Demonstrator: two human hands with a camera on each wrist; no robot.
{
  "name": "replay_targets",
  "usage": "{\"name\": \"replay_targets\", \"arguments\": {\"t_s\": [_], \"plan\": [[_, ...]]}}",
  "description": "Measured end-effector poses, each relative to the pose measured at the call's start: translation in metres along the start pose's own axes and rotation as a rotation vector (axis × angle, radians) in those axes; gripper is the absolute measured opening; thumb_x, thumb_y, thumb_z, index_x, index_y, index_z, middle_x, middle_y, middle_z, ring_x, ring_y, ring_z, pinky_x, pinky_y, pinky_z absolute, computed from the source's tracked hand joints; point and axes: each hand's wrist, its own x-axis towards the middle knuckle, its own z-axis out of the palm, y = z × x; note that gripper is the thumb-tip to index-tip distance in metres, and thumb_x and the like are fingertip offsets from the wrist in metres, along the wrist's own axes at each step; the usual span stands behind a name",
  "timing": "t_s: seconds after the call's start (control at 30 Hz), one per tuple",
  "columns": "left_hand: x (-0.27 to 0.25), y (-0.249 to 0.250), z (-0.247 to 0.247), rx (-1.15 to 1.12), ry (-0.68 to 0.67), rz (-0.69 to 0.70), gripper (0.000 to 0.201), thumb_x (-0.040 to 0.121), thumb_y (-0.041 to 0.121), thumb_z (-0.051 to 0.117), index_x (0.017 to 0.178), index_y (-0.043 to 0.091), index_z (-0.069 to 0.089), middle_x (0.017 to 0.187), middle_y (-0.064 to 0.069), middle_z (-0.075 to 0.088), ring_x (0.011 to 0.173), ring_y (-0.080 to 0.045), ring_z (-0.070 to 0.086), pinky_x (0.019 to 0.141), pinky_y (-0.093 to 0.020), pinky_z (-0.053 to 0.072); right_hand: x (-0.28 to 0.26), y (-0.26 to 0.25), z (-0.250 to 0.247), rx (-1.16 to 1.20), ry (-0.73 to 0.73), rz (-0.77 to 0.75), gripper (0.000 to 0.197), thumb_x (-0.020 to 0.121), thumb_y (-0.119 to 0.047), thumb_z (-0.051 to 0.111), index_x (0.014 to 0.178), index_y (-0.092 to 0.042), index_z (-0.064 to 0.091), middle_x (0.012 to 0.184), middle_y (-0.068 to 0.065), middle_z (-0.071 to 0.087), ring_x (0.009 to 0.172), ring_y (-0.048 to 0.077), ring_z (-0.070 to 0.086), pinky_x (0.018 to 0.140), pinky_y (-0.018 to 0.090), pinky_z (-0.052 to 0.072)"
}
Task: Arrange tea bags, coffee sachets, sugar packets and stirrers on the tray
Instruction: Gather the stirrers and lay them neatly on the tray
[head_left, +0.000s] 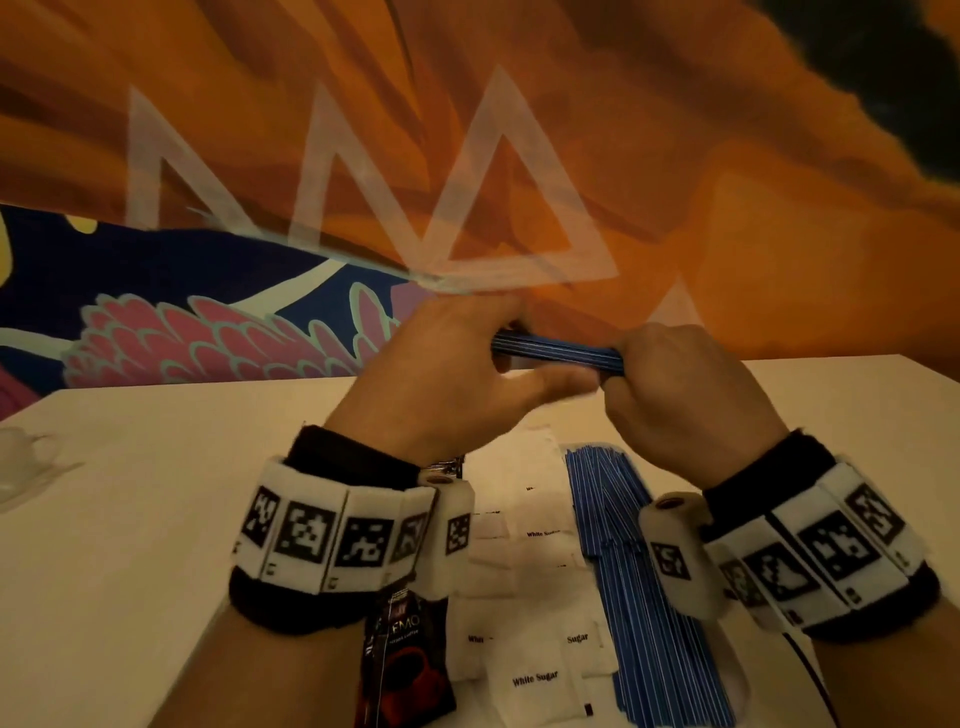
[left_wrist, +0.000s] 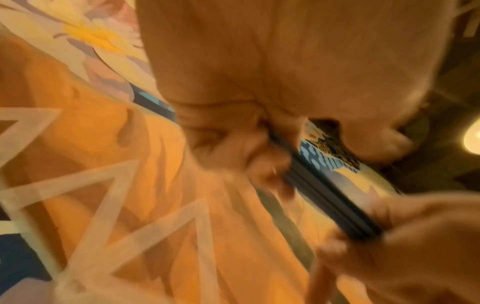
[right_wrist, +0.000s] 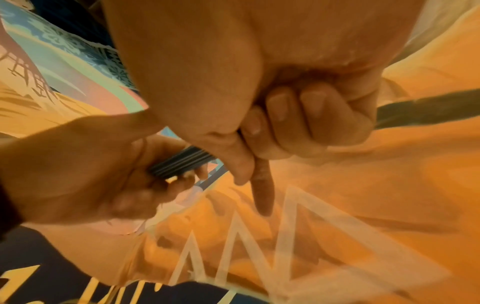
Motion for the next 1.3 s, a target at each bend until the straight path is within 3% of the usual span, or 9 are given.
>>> {"name": "replay_targets", "arguments": {"t_s": [0.1,0.2,0.4,0.57,0.67,0.73,0.9,1.17,1.3], "plan": [[0.006,0.0,0.011,-0.011,0.331,0.03,0.044,0.093,0.055,0.042,0.06,0.026,0.047,0.049,0.013,0.039,0.047,-0.008,0.043,0.049,-0.015,0.03,-0.002,-0.011,0.005,0.108,-0.007,-0.049,0.021,0.09,-0.03,0.048,0.087,-0.017,0.064,0.072,0.005,0.061,0.065,0.029,0.057,0.06,0.04,0.049],[0.009,-0.007,0.014,0.054,0.558,0.049,0.039,0.097,0.03,0.05,0.059,0.024,0.043,0.047,0.018,0.027,0.04,0.0,0.03,0.05,-0.01,0.032,-0.004,-0.019,0.003,0.17,0.049,-0.115,0.022,0.089,-0.041,0.055,0.084,-0.021,0.064,0.063,-0.003,0.056,0.055,0.019,0.052,0.052,0.031,0.042],[0.012,-0.005,0.027,0.102,0.616,0.222,0.041,0.096,0.022,0.05,0.056,0.012,0.056,0.049,0.008,0.041,0.041,-0.006,0.034,0.049,-0.006,0.025,-0.005,-0.021,0.008,0.144,-0.021,-0.081,0.033,0.089,-0.047,0.038,0.072,-0.023,0.054,0.065,0.001,0.057,0.06,0.026,0.055,0.059,0.037,0.048],[0.011,-0.002,0.022,-0.345,0.771,-0.02,0.038,0.099,0.029,0.04,0.072,0.011,0.059,0.059,0.008,0.049,0.051,-0.007,0.046,0.055,-0.011,0.034,-0.001,-0.013,0.01,0.232,0.015,-0.048,0.051,0.079,-0.055,0.025,0.073,-0.019,0.061,0.066,0.004,0.062,0.059,0.028,0.057,0.059,0.042,0.051],[0.01,0.006,0.01,-1.364,0.574,-0.294,0.046,0.102,0.04,0.031,0.08,0.013,0.061,0.078,-0.004,0.064,0.073,-0.019,0.062,0.073,-0.03,0.049,-0.001,-0.017,0.01,0.263,0.024,-0.041,0.029,0.088,-0.037,0.043,0.077,-0.017,0.062,0.067,0.006,0.06,0.062,0.03,0.058,0.06,0.04,0.05],[0.008,0.021,0.013,-1.73,0.39,-0.38,0.055,0.1,0.045,0.031,0.062,0.013,0.052,0.061,-0.005,0.054,0.058,-0.019,0.054,0.068,-0.032,0.045,-0.002,-0.023,0.013,0.252,0.0,-0.013,0.02,0.087,-0.029,0.048,0.077,-0.016,0.059,0.069,0.006,0.058,0.063,0.03,0.055,0.058,0.038,0.047],[0.013,0.031,0.02,-1.712,0.55,-0.448,0.052,0.101,0.03,0.033,0.052,0.016,0.023,0.042,0.002,0.016,0.035,-0.012,0.014,0.039,-0.02,0.019,-0.007,-0.034,0.019,0.341,-0.033,-0.149,0.029,0.08,-0.032,0.051,0.058,-0.027,0.033,0.055,-0.003,0.042,0.051,0.023,0.042,0.049,0.034,0.03],[0.012,0.026,0.017,-1.874,0.382,-0.369,0.042,0.1,0.03,0.034,0.061,0.016,0.039,0.043,0.006,0.025,0.037,-0.009,0.022,0.042,-0.023,0.024,0.001,-0.027,0.013,0.426,-0.107,-0.141,0.041,0.09,-0.016,0.057,0.055,-0.029,0.04,0.05,-0.009,0.042,0.047,0.008,0.042,0.047,0.02,0.027],[0.013,0.023,0.017,-1.812,0.493,-0.338,0.033,0.096,0.017,0.032,0.063,0.015,0.038,0.041,0.005,0.022,0.035,-0.009,0.018,0.038,-0.022,0.021,-0.002,-0.029,0.015,0.409,-0.072,-0.181,0.026,0.088,-0.019,0.059,0.066,-0.024,0.049,0.056,-0.008,0.045,0.05,0.011,0.04,0.049,0.026,0.028]]}}
